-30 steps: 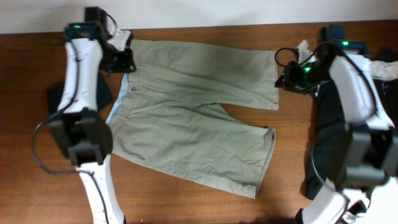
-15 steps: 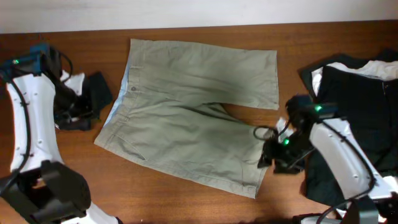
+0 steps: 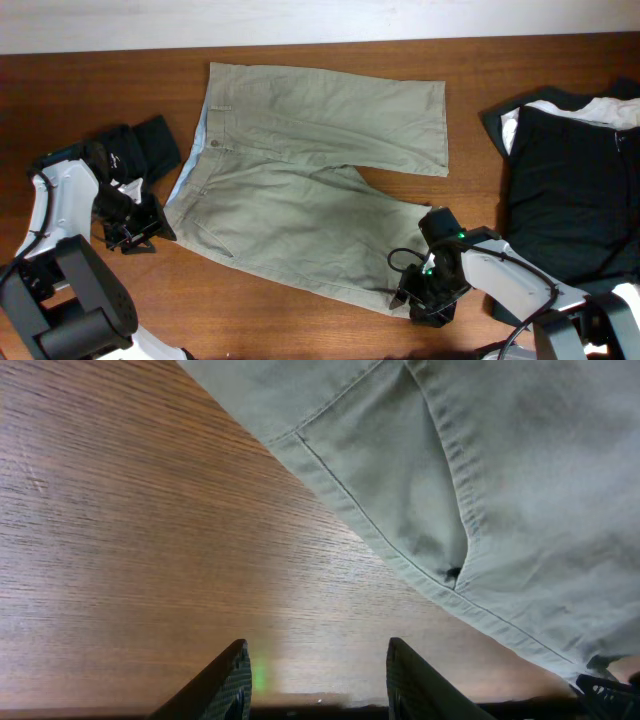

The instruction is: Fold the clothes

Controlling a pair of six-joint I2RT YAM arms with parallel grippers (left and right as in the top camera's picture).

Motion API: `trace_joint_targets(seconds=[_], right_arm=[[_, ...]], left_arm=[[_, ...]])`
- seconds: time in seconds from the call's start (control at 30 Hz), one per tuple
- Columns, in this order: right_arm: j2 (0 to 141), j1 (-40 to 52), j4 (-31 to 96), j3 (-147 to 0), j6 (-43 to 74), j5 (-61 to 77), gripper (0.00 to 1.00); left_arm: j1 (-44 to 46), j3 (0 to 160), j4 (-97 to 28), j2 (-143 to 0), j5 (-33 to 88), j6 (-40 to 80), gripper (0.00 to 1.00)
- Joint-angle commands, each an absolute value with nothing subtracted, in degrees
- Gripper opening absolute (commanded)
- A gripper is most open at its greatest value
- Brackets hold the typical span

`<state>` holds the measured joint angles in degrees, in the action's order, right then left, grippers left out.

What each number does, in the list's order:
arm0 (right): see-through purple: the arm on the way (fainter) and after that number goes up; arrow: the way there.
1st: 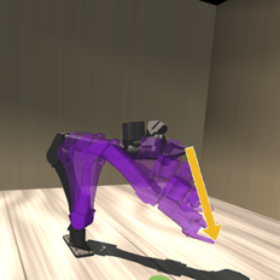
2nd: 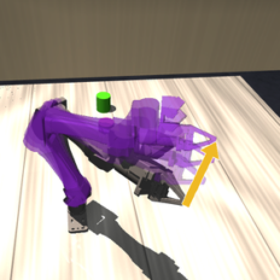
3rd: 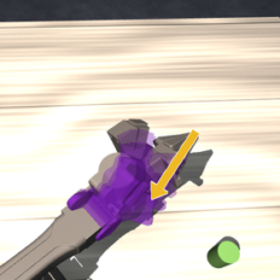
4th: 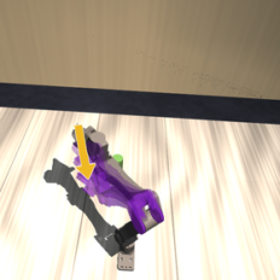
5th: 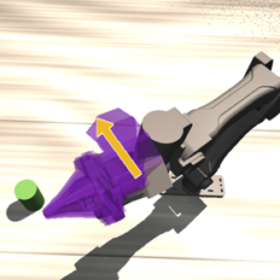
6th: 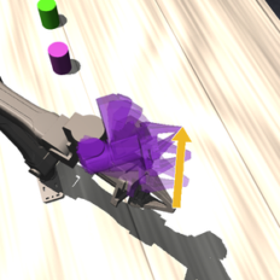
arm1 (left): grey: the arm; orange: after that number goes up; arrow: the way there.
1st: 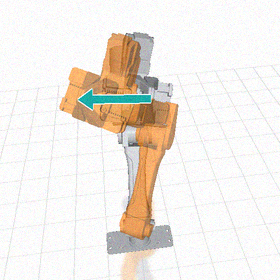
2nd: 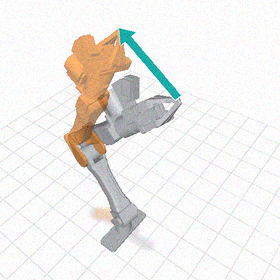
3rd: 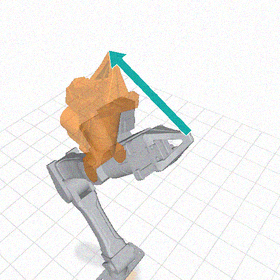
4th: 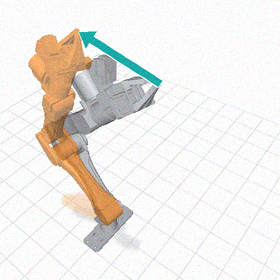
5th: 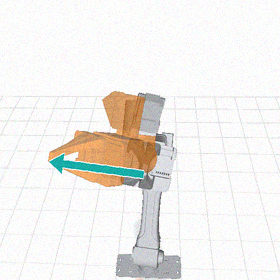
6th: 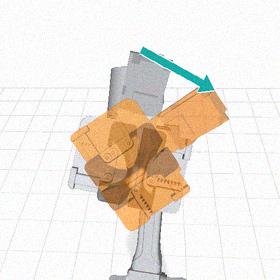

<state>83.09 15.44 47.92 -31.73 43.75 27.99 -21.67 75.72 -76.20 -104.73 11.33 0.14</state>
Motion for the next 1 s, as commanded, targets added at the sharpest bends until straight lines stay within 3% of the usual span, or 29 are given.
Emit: trace_joint_targets(seconds=[0.0, 0.17, 0.27, 0.33, 0.37, 0.43, 0.47, 0.53, 0.8, 0.97], right_arm=[[83.0, 15.22, 46.15, -31.64, 44.27, 22.63, 0.65], [82.96, 11.7, 46.63, -32.49, 43.18, 26.37, 0.67], [82.96, 8.16, 46.65, -32.47, 43.83, 25.87, 0.76], [82.96, 9.1, 47.18, -32.4, 43.81, 25.93, 0.67], [82.96, 11.33, 47.75, -32.4, 43.81, 26.06, 0.53], [82.96, 17.69, 47.7, -32.4, 45.78, 26.89, 0.47], [82.96, 19.27, 47.72, -32.4, 47.07, 26.09, 0.23], [82.96, 18.7, 47.9, -32.42, 47.0, 25.43, 0.04], [82.96, 11.11, 49.69, -36.58, 38.15, 19.7, 0.04], [82.96, 10.85, 49.39, -38.65, 36.8, 19.68, 0.04]], left_arm=[[-21.91, 75.35, -75.44, -104.38, 12.62, 0.86, 0.44], [-21.91, 75.35, -75.0, -104.38, 12.67, 0.86, 0.44], [-21.91, 75.35, -74.96, -104.38, 12.67, 0.86, 0.44], [-21.91, 75.35, -74.94, -104.38, 12.69, 0.86, 0.44], [-21.91, 75.35, -74.74, -104.38, 12.69, 0.86, 0.44], [-21.91, 75.35, -74.78, -104.38, 12.67, 0.86, 0.44], [-21.91, 75.35, -74.78, -104.38, 12.67, 0.86, 0.44], [-21.91, 75.35, -74.76, -104.38, 12.67, 0.89, 0.44], [-21.91, 70.43, -75.57, -104.38, 15.49, 0.45, 0.45], [-21.91, 62.3, -63.68, -104.38, 18.22, 2.87, 0.52]])
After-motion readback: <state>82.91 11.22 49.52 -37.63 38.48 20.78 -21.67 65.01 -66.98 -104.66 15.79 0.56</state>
